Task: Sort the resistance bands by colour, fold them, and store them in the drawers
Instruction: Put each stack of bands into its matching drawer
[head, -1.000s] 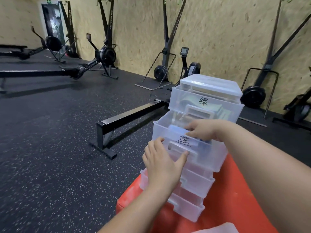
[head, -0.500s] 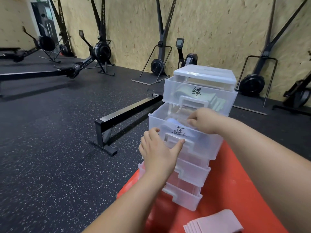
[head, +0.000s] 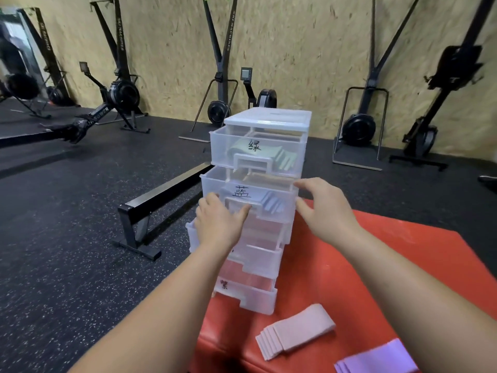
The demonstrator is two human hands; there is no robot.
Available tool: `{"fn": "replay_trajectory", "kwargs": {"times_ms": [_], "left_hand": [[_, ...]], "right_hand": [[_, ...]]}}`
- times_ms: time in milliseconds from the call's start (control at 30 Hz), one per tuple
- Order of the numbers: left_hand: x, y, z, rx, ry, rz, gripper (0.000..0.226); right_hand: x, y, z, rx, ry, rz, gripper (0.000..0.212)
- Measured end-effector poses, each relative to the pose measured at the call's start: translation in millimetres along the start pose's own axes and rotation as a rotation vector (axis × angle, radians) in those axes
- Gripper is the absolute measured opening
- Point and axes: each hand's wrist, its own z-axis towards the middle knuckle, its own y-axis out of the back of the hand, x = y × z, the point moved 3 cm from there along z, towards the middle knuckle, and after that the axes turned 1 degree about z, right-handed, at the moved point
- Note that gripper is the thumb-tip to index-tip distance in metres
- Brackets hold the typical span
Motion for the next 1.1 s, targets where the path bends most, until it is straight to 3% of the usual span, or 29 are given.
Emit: {"fn": "replay_trajectory", "kwargs": {"times_ms": [100,300,467,633,767,933,1100], "left_hand": [[-2,0,-30,-0.050,-0.076,-0.007,0.073],[-8,-8,-110,-0.139,-0.411,-0.091,0.032],[-6,-21,-161,-0.022,-0.593,-0.123,0.010],[22,-54,-194,0.324,-0.619,-0.006,0.015],[44,-78,-203,0.537,-0.602,0.183,0.028],[55,-90,-205,0.605,-0.540,0.186,0.030],[62,-95,-199,0.609,-0.432,0.083,0.029]], "right_hand": [[-20,-2,-32,0.044,-0.088,0.009,0.037],[-61,-22,-102,0.276,-0.281,-0.025,0.037],[-83,-41,-152,0.438,-0.412,-0.060,0.045],[-97,-72,-187,0.555,-0.519,-0.137,0.058],[-97,-95,-206,0.600,-0.534,-0.235,0.049],[-104,-110,-205,0.535,-0.606,-0.097,0.047],[-108,-109,-199,0.518,-0.711,0.055,0.026]]}}
